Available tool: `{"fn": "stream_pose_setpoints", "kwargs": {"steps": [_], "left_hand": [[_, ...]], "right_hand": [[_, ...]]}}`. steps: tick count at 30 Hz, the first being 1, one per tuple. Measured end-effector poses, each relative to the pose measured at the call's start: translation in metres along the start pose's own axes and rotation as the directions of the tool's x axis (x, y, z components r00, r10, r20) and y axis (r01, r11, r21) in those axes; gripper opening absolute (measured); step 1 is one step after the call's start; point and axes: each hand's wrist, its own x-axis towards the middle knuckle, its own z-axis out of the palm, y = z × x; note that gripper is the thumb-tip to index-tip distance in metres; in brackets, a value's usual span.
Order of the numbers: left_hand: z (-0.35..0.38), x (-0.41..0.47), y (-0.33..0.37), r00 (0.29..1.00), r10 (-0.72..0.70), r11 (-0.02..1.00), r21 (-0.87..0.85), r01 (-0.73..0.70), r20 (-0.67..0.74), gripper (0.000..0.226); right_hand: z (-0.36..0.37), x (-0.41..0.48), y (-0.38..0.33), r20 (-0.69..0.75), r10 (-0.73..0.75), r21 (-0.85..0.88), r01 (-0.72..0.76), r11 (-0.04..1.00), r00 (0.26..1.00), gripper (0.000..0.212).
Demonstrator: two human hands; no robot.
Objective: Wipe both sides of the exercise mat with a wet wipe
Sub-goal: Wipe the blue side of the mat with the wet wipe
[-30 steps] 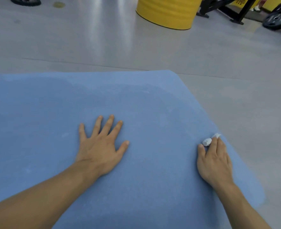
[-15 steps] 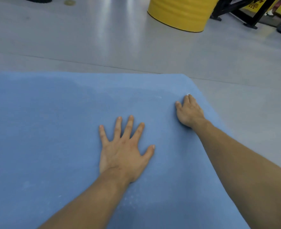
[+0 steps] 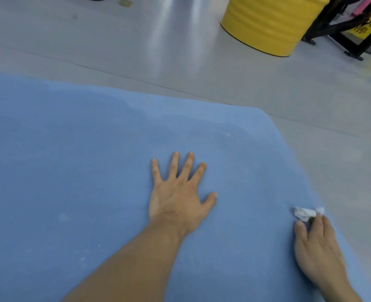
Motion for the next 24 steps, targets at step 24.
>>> {"fn": "stream_pose_setpoints", "kwargs": {"steps": [24], "left_hand": [[-0.002,0.000,-0.001,0.999,0.039,0.999,-0.014,-0.039,0.006,0.080]], "right_hand": [[0.029,0.089,-0.391,0.370,-0.713,0.167,0.712,0.682,0.596,0.071]]}}
